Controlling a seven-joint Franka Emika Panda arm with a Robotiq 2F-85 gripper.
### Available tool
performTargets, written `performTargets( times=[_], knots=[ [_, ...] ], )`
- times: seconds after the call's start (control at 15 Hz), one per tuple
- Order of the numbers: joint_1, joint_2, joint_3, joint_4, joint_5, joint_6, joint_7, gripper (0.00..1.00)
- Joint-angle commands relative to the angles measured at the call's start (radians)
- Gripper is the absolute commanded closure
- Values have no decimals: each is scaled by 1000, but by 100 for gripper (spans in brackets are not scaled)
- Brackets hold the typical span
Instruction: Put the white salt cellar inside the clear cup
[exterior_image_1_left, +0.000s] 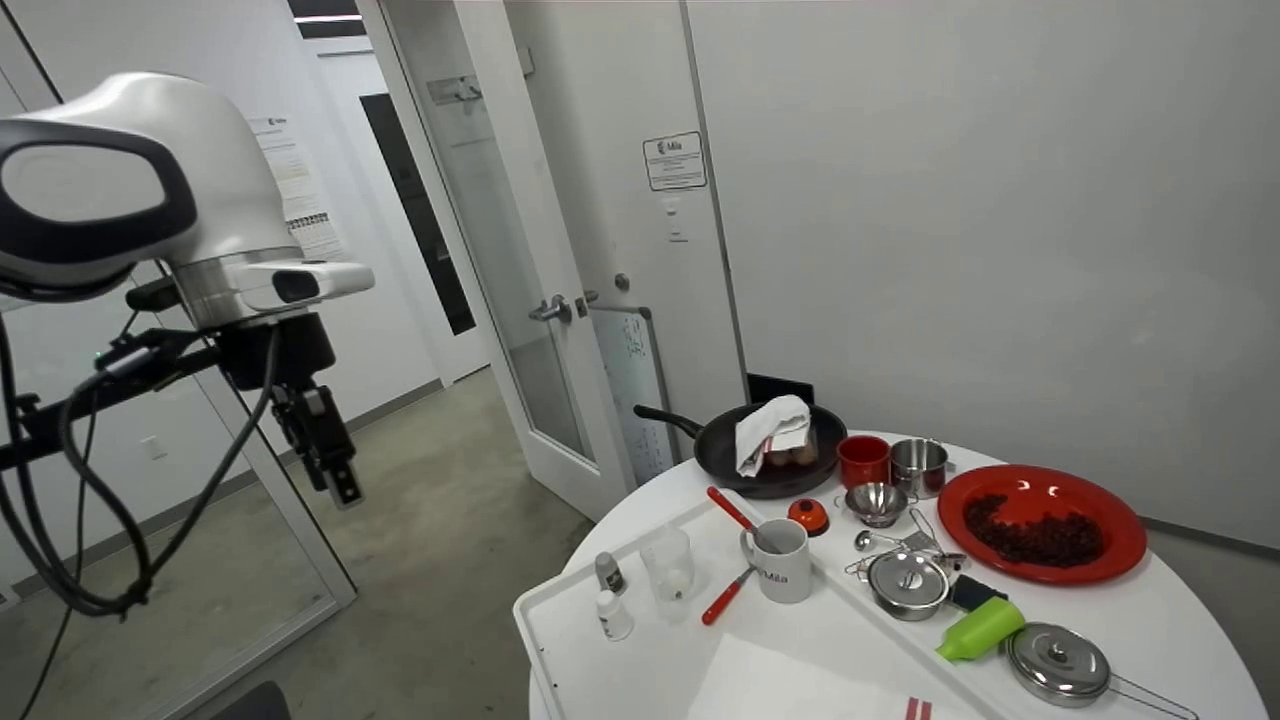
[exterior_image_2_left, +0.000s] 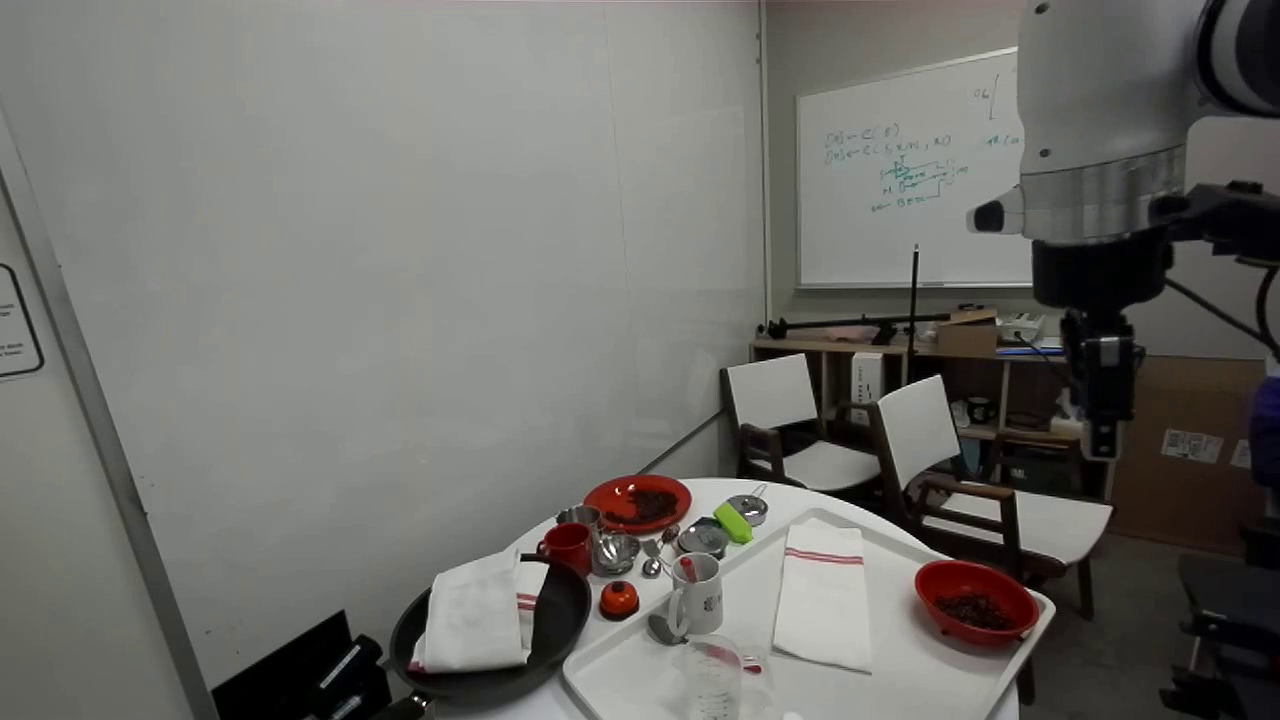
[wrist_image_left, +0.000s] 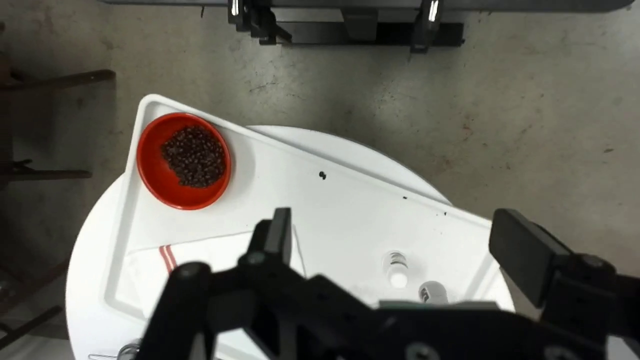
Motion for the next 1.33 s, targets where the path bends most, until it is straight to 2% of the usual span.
performTargets(
  times=[0.0,0.2,0.6,0.67,0.73,0.93,1.27],
  knots=[
    [-45,180,45,73,-69,114,153,0],
    [-53,309,56,141,-111,119,232,0],
    [9,541,34,308,-79,39,182,0],
    [18,559,28,323,-60,24,155,0],
    [19,497,17,254,-78,77,189,0],
    [34,550,15,297,-75,54,180,0],
    [34,554,12,303,-74,50,174,0]
  ],
)
